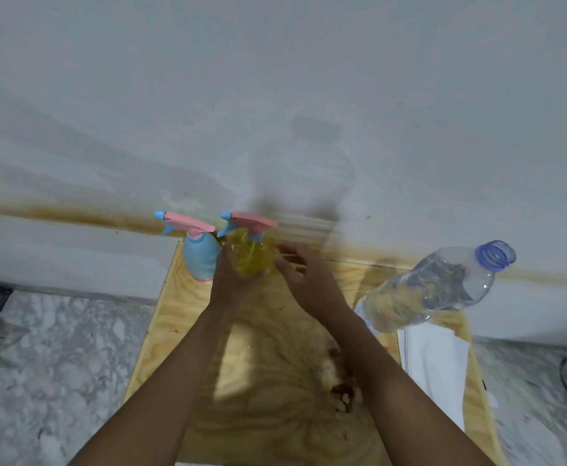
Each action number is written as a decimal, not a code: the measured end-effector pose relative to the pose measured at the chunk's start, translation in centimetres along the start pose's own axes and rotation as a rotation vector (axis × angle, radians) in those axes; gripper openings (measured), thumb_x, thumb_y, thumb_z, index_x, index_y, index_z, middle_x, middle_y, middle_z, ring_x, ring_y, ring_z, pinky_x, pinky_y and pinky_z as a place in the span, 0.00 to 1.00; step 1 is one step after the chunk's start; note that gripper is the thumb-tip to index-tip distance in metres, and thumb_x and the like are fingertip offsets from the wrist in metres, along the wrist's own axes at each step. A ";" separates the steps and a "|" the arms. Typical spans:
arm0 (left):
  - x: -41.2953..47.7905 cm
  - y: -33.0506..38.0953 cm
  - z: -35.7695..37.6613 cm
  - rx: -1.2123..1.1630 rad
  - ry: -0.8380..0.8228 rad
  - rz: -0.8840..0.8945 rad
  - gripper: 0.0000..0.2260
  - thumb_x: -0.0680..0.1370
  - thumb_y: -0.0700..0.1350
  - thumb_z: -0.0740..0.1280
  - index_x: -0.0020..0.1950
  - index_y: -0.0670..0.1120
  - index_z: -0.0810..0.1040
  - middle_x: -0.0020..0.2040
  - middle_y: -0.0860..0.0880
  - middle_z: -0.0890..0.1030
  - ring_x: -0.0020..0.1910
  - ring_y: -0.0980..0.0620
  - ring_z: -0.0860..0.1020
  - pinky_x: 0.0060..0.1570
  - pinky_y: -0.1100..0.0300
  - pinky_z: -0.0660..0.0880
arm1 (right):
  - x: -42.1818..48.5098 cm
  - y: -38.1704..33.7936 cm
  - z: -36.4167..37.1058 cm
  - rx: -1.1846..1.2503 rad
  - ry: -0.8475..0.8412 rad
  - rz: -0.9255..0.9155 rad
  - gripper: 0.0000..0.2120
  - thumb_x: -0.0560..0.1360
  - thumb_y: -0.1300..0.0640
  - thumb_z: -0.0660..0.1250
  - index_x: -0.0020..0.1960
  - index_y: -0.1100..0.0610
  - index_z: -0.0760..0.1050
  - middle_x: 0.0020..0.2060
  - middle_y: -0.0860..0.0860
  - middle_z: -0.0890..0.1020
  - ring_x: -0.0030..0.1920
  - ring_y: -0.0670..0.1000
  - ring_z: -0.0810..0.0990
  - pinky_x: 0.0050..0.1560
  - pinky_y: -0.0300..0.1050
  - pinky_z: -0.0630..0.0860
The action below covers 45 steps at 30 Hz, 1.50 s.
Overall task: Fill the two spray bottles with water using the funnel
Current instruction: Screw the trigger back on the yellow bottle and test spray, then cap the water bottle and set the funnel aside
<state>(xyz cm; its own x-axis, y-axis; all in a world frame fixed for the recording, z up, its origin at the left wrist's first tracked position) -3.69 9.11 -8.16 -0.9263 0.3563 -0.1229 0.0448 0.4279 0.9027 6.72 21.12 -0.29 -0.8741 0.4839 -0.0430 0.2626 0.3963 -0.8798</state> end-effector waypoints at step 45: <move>-15.7 21.5 13.8 -0.049 -0.224 0.268 0.32 0.73 0.52 0.76 0.73 0.55 0.66 0.59 0.53 0.74 0.59 0.55 0.74 0.61 0.58 0.74 | -18.2 17.4 -14.5 -0.345 0.060 0.197 0.16 0.72 0.49 0.70 0.58 0.53 0.79 0.49 0.49 0.81 0.49 0.49 0.80 0.50 0.43 0.76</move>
<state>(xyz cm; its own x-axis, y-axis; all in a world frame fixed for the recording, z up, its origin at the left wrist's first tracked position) 16.97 24.19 7.45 -0.7788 0.6261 0.0385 0.2519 0.2560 0.9333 33.17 30.51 -7.92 -0.7707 0.6173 -0.1579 0.5533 0.5253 -0.6465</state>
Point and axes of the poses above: each hand's wrist, its own x-axis towards the middle knuckle, its own z-axis out of the palm, y = z × x, the point moved 2 cm from there along x, towards the middle knuckle
